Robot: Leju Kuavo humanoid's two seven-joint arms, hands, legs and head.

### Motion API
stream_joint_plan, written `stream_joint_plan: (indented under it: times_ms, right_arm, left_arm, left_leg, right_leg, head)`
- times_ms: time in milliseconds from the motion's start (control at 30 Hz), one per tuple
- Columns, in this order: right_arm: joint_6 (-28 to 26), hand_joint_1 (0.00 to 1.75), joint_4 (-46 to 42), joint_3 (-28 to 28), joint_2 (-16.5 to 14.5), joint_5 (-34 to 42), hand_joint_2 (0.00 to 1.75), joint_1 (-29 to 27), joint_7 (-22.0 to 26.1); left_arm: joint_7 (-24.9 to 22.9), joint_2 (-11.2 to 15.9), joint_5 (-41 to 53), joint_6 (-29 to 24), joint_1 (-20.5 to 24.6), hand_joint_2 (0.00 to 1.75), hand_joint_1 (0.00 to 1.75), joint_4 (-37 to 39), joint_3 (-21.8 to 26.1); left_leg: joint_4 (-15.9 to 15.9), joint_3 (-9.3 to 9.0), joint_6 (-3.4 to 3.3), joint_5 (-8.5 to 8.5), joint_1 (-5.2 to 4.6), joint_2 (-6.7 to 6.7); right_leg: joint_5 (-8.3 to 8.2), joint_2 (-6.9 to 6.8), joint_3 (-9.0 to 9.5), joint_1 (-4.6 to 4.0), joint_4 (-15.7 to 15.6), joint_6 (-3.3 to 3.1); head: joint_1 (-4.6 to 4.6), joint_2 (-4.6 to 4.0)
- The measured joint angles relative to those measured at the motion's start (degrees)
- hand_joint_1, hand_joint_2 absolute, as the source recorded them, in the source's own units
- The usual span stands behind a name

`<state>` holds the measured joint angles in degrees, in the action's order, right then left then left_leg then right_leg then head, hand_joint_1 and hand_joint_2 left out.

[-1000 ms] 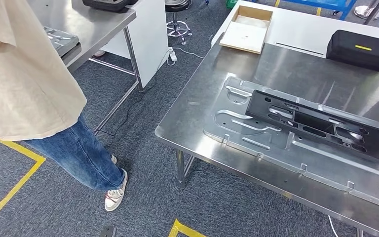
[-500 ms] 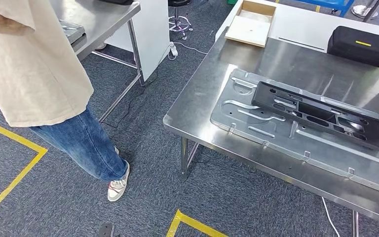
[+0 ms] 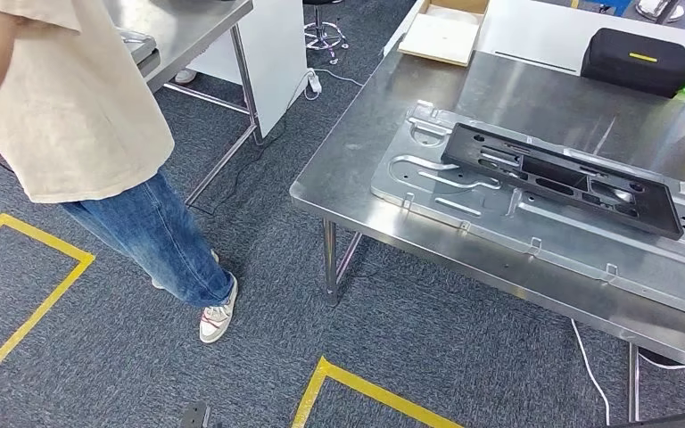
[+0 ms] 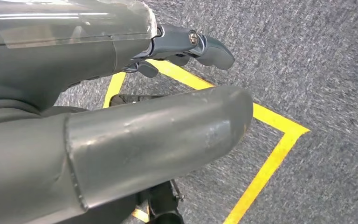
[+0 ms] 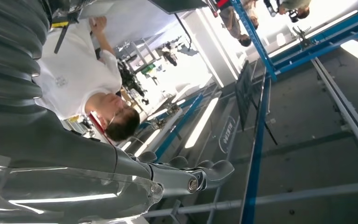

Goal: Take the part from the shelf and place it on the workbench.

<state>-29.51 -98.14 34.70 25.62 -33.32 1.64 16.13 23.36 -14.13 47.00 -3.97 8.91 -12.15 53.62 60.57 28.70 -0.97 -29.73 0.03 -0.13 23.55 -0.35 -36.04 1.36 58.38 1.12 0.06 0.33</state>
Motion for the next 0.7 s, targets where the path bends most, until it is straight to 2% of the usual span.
stream_joint_plan:
  times_ms: [33,67,133,167,200,267,300,333,367,400,433,467,500,533,567,633,667,700]
  right_arm:
    - [0.0,0.0,-0.03,0.01,0.0,-0.05,1.75,0.0,-0.01]
    - [0.0,0.0,-0.07,0.01,0.0,-0.08,1.75,0.01,-0.02]
    - [0.01,0.0,-0.1,0.02,-0.02,-0.11,1.75,-0.09,-0.03]
    - [0.0,0.0,-0.1,0.03,-0.04,-0.11,1.75,-0.16,-0.03]
    - [-0.01,0.0,-0.1,0.07,-0.05,-0.12,1.75,-0.27,-0.04]
    - [-0.03,0.0,-0.11,0.14,-0.09,-0.11,1.75,-0.57,-0.04]
    - [-0.03,0.0,-0.11,0.16,-0.15,-0.1,1.75,-0.8,-0.04]
    - [-0.04,0.0,-0.11,0.17,-0.23,-0.07,1.75,-1.05,-0.04]
    - [-0.04,0.0,-0.11,0.19,-0.31,-0.02,1.75,-1.26,-0.04]
    - [-0.04,0.0,-0.11,0.22,-0.38,0.04,1.75,-1.42,-0.04]
    - [-0.04,0.0,-0.13,0.27,-0.41,0.09,1.75,-1.52,-0.04]
    - [-0.03,0.0,-0.21,0.33,-0.42,0.15,1.75,-1.57,-0.04]
    - [-0.03,0.0,-0.32,0.4,-0.42,0.2,1.75,-1.65,-0.04]
    - [-0.02,0.0,-0.44,0.49,-0.42,0.24,1.75,-1.73,-0.03]
    - [-0.02,0.0,-0.55,0.58,-0.42,0.28,1.75,-1.83,0.0]
    - [-0.02,0.0,-0.61,0.71,-0.54,0.27,1.75,-2.05,0.07]
    - [-0.02,0.0,-0.61,0.73,-0.66,0.22,1.75,-2.16,0.15]
    - [-0.04,0.0,-0.61,0.73,-0.84,0.16,1.75,-2.3,0.26]
  left_arm:
    - [0.03,-0.01,0.01,0.01,0.06,0.0,0.0,0.0,0.0]
    - [0.07,-0.01,0.03,0.02,0.08,0.0,0.0,0.0,0.0]
    - [0.22,-0.02,0.17,0.06,0.09,0.0,0.0,0.0,0.0]
    - [0.44,-0.03,0.27,0.08,0.09,0.0,0.0,0.0,0.0]
    - [0.72,-0.03,0.37,0.11,0.09,0.0,0.0,0.0,-0.01]
    - [1.31,-0.03,0.5,0.14,0.07,0.0,0.0,0.0,-0.02]
    - [1.56,-0.03,0.56,0.14,0.04,0.0,0.0,0.0,-0.03]
    - [1.8,-0.04,0.67,0.14,-0.02,0.0,0.0,0.0,-0.04]
    - [2.05,-0.04,0.78,0.15,-0.09,0.0,0.0,0.0,-0.07]
    - [2.29,-0.04,0.88,0.14,-0.15,0.0,0.0,0.0,-0.1]
    - [2.5,-0.06,0.98,0.1,-0.18,0.0,0.0,0.0,-0.14]
    - [2.69,-0.1,1.06,0.05,-0.18,0.0,0.0,0.0,-0.19]
    - [2.84,-0.14,1.13,0.0,-0.16,0.0,0.0,0.0,-0.22]
    - [2.97,-0.18,1.19,-0.08,-0.13,0.0,0.0,0.0,-0.25]
    - [3.06,-0.21,1.25,-0.14,-0.11,0.0,0.0,0.0,-0.27]
    - [3.15,-0.21,1.31,-0.25,-0.1,0.0,0.0,0.0,-0.3]
    - [3.17,-0.2,1.33,-0.28,-0.1,0.0,0.0,0.0,-0.31]
    - [3.19,-0.2,1.36,-0.31,-0.13,0.0,0.0,0.0,-0.31]
  left_leg:
    - [-2.29,-1.37,-0.3,-0.49,-0.15,-0.03]
    - [-3.19,-1.67,-0.65,-0.61,-0.34,-0.05]
    - [-3.63,-1.02,-1.67,0.31,-0.35,0.07]
    - [-3.89,-0.56,-2.27,0.89,-0.3,0.2]
    - [-4.14,0.01,-2.74,1.51,-0.22,0.34]
    - [-4.14,1.37,-3.2,2.59,-0.37,0.54]
    - [-4.07,2.06,-3.23,3.11,-0.46,0.59]
    - [-3.96,2.72,-3.21,3.59,-0.56,0.62]
    - [-3.84,3.3,-3.14,3.99,-0.62,0.65]
    - [-3.72,3.81,-3.03,4.32,-0.65,0.66]
    - [-3.57,4.14,-2.9,4.57,-0.67,0.68]
    - [-3.41,4.4,-2.72,4.76,-0.75,0.69]
    - [-3.29,4.52,-2.47,4.95,-0.81,0.7]
    - [-3.18,4.59,-2.22,5.12,-0.85,0.71]
    - [-3.16,4.64,-1.91,5.32,-0.86,0.72]
    - [-2.94,4.76,-1.26,5.38,-0.81,0.67]
    - [-2.09,5.18,-0.89,4.63,-0.79,0.59]
    - [-0.22,6.0,-0.55,3.19,-0.75,0.5]
  right_leg:
    - [-0.37,-0.03,-0.13,-0.02,0.08,0.37]
    - [-0.79,-0.05,-0.16,-0.01,-0.04,0.8]
    - [-0.95,-0.06,-0.37,0.19,-0.13,1.58]
    - [0.17,-0.02,-0.85,0.29,0.64,1.83]
    - [2.24,0.03,-1.63,0.34,2.43,2.01]
    - [7.58,0.1,-3.83,0.34,9.05,2.28]
    - [9.08,0.11,-4.71,0.33,12.48,2.4]
    - [9.32,0.12,-4.97,0.33,14.76,2.45]
    - [8.32,0.12,-4.15,0.32,14.92,2.4]
    - [6.8,0.12,-2.18,0.3,12.93,2.27]
    - [5.47,0.12,0.75,0.25,9.08,2.04]
    - [4.95,0.11,3.83,0.07,4.69,1.73]
    - [4.88,0.09,6.09,-0.11,1.22,1.43]
    - [5.18,0.08,7.39,-0.31,-0.99,1.13]
    - [5.49,0.08,7.72,-0.51,-1.8,0.88]
    - [5.08,-0.01,7.5,-0.4,-2.22,0.23]
    - [4.75,-0.07,7.38,-0.25,-2.4,-0.19]
    - [4.41,-0.15,7.19,-0.07,-2.57,-0.58]
  head:
    - [0.01,0.0]
    - [0.02,0.0]
    - [0.01,0.0]
    - [0.02,0.0]
    - [0.02,0.0]
    - [0.04,0.0]
    - [0.03,0.0]
    - [0.03,0.0]
    - [0.03,0.0]
    - [0.03,0.0]
    - [0.03,0.0]
    - [0.03,0.0]
    - [0.02,0.0]
    - [0.02,0.0]
    - [0.01,0.0]
    - [0.02,0.0]
    - [-0.02,0.0]
    - [-0.03,0.0]
